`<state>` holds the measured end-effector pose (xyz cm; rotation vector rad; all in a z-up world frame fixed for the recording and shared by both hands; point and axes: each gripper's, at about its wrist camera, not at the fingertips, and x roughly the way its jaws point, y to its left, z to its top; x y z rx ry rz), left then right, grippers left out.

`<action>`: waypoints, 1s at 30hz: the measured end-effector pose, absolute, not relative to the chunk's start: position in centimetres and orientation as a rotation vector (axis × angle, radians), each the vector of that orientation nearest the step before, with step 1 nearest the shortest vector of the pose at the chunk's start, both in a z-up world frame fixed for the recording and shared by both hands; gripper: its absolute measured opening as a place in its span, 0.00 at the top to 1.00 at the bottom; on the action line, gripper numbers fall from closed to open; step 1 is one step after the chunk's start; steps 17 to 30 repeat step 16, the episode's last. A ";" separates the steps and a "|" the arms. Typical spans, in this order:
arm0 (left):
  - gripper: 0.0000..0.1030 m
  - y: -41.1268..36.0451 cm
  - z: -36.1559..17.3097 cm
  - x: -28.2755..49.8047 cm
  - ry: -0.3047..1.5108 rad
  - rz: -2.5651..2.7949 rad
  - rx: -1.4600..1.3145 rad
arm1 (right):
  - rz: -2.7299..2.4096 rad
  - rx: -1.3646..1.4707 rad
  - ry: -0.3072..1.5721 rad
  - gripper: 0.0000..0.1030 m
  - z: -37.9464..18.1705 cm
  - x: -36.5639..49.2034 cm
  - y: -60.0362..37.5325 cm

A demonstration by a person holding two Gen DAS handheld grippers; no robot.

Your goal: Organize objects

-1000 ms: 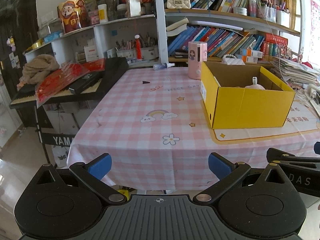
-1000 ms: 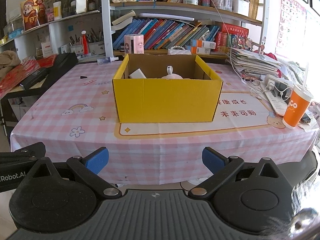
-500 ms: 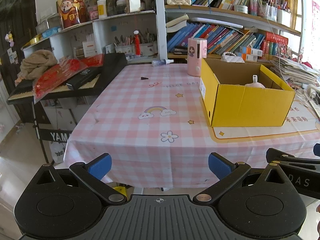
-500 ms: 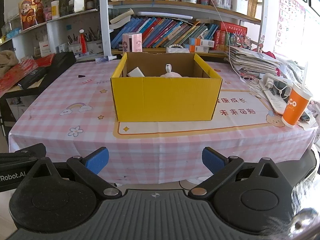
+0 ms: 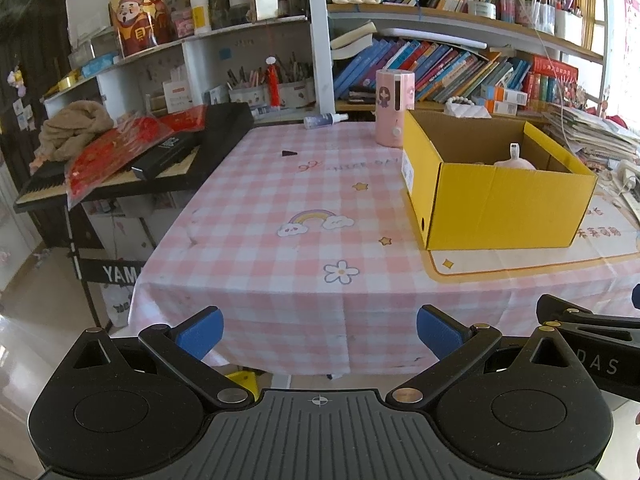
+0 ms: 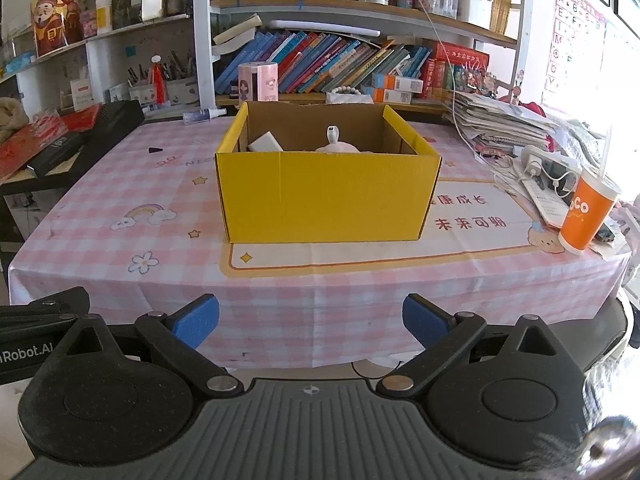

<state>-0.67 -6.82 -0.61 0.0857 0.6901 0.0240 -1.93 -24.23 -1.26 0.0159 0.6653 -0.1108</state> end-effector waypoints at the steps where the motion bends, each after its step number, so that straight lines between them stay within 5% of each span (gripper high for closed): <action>1: 0.00 -6.9 -0.6 -0.6 0.690 0.026 0.091 | -0.112 0.015 0.667 0.04 -1.3 -1.9 -24.2; 30: 0.00 -6.8 -0.6 -0.5 0.678 0.037 0.111 | -0.114 0.014 0.679 0.04 -1.6 -1.6 -24.0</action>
